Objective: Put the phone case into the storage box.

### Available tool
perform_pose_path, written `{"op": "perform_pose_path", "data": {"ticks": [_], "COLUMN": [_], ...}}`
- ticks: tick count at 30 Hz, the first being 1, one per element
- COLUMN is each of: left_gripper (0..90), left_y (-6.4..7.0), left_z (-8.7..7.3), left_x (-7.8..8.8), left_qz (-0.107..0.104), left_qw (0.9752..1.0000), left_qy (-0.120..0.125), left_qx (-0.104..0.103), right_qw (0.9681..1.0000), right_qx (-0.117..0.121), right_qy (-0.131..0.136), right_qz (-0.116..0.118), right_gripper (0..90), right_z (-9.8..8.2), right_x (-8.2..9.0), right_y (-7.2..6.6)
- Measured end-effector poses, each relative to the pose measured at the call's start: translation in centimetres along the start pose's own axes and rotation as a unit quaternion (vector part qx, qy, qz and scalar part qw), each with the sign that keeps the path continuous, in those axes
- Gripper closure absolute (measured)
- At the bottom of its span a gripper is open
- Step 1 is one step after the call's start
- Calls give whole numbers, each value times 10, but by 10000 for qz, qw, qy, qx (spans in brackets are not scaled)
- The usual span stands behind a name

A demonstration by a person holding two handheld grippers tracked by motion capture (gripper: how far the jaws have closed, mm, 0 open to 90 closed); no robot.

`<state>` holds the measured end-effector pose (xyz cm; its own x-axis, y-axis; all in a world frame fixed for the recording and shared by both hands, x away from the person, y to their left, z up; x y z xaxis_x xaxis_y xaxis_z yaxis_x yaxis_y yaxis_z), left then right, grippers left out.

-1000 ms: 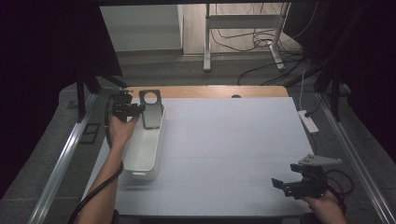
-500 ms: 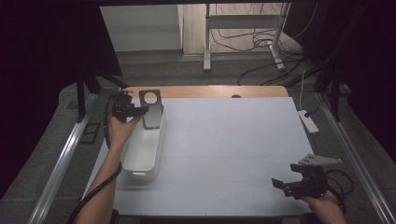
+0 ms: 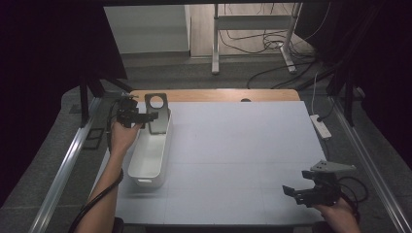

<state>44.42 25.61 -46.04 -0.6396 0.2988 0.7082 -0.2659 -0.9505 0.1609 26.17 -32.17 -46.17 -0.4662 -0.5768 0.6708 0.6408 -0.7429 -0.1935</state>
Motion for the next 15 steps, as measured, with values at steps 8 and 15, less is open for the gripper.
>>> {"op": "perform_pose_path", "data": {"ticks": [8,15], "left_gripper": [26,26], "left_y": [1,1], "left_z": [-2,-4], "left_x": [0,3], "left_qz": [-36,-112], "left_qw": [9998,9994], "left_qy": [47,72], "left_qx": [-189,-306], "right_qw": [10000,10000], "right_qx": [10,5], "right_qy": [16,18], "right_qz": [-3,-10], "right_gripper": [27,27], "right_z": [0,0], "right_x": [0,1], "right_y": [0,-1]}}
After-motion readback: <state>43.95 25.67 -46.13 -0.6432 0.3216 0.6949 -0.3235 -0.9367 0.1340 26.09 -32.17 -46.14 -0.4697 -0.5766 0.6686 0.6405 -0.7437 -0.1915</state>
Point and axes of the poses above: each handheld gripper's, and its own axes: x roughly backward along the jaws, z roughly out of its top, y roughly to its right, the point moved 1 cm from there along -x, roughly forward along the jaws, and after that the axes turned 4 degrees about z, right-handed, at the moved point
